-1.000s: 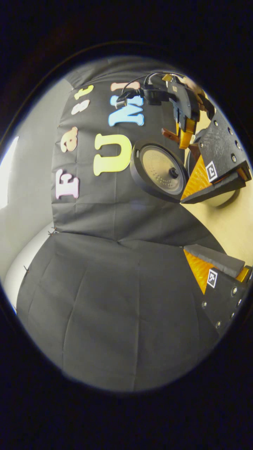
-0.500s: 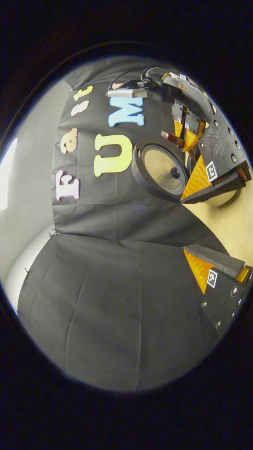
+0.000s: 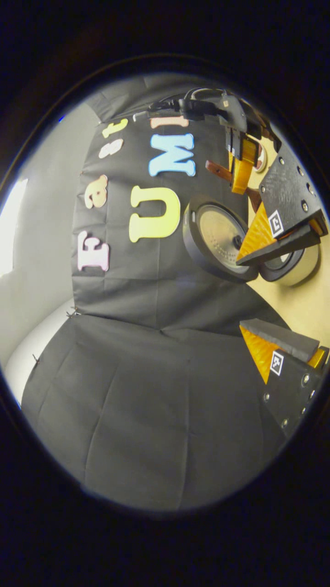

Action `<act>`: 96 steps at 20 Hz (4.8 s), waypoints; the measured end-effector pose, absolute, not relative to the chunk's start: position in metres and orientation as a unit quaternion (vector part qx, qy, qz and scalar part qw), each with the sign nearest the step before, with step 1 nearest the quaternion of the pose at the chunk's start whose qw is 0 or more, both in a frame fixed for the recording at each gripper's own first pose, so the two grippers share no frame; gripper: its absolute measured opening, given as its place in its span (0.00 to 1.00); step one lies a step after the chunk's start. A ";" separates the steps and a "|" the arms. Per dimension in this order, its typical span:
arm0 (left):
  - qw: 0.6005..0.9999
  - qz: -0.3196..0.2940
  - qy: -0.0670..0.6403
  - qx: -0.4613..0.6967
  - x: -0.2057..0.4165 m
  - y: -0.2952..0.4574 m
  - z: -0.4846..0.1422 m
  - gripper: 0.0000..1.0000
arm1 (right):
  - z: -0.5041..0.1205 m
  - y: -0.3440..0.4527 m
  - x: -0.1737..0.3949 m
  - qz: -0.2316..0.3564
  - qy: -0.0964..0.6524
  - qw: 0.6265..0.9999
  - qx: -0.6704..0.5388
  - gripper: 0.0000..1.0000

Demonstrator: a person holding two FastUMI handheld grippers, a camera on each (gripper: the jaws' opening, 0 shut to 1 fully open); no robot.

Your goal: Close the left gripper, press the button to open the rice cooker; take a wooden spoon from the chopstick holder with the right hand, scoop a spoonful of rice and pour it into the rice cooker, then put the wooden spoon back into the chopstick holder.

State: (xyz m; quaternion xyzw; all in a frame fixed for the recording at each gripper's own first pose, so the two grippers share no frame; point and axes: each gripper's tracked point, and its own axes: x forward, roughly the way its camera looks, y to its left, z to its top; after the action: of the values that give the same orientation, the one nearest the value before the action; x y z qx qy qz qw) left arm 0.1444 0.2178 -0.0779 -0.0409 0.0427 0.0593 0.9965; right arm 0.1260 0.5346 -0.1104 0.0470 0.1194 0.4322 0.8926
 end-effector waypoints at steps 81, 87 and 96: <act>0.999 -0.050 0.000 -0.004 0.264 0.061 0.049 0.74 | -0.136 0.044 0.090 -0.024 0.146 0.989 0.027 0.98; 0.999 -0.050 0.014 0.001 0.327 0.077 0.037 0.73 | -0.144 0.057 0.081 -0.037 0.153 0.987 0.029 0.98; 0.998 -0.032 0.058 -0.001 0.388 0.100 -0.009 0.74 | -0.140 0.075 0.082 -0.033 0.152 0.988 0.012 0.98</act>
State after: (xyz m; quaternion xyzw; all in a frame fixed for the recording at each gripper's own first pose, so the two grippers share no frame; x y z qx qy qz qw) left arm 0.3882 0.1003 -0.0088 -0.0006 0.0579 -0.0318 0.9978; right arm 0.0816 0.0755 -0.1403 0.0117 0.1516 -0.0330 0.9878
